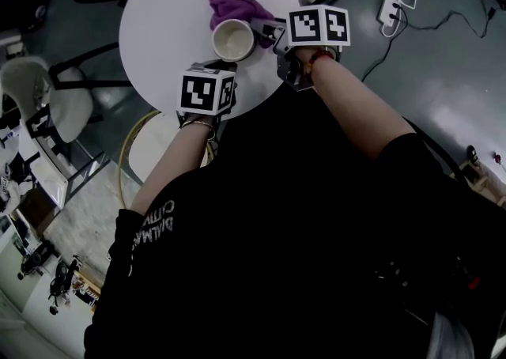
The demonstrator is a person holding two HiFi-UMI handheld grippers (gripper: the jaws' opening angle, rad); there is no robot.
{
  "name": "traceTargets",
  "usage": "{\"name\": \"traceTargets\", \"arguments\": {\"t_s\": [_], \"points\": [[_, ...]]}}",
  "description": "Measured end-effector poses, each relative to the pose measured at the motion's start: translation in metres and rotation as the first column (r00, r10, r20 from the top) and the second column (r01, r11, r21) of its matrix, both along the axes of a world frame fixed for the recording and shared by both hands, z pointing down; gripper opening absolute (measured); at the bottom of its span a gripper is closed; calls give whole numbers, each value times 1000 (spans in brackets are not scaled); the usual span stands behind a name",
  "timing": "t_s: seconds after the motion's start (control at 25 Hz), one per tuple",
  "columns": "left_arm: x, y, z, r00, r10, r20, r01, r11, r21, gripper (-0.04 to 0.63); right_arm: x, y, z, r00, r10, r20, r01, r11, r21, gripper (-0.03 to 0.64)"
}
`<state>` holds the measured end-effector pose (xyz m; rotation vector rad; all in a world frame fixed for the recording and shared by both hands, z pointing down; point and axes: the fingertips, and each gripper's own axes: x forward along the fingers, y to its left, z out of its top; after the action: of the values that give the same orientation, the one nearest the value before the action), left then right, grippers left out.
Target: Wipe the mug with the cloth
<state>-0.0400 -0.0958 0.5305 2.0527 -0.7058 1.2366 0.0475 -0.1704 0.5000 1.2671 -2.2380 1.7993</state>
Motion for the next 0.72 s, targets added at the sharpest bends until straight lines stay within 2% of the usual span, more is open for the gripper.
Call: {"name": "traceTargets", "arguments": {"t_s": [0.36, 0.72], "points": [[2, 10, -1, 997, 76, 10, -76, 997, 16, 64, 2, 25, -5, 996, -58, -66, 57, 998, -27, 32], [-1, 1, -10, 998, 64, -25, -63, 998, 24, 66, -2, 23, -14, 991, -56, -120, 52, 998, -30, 29]]}}
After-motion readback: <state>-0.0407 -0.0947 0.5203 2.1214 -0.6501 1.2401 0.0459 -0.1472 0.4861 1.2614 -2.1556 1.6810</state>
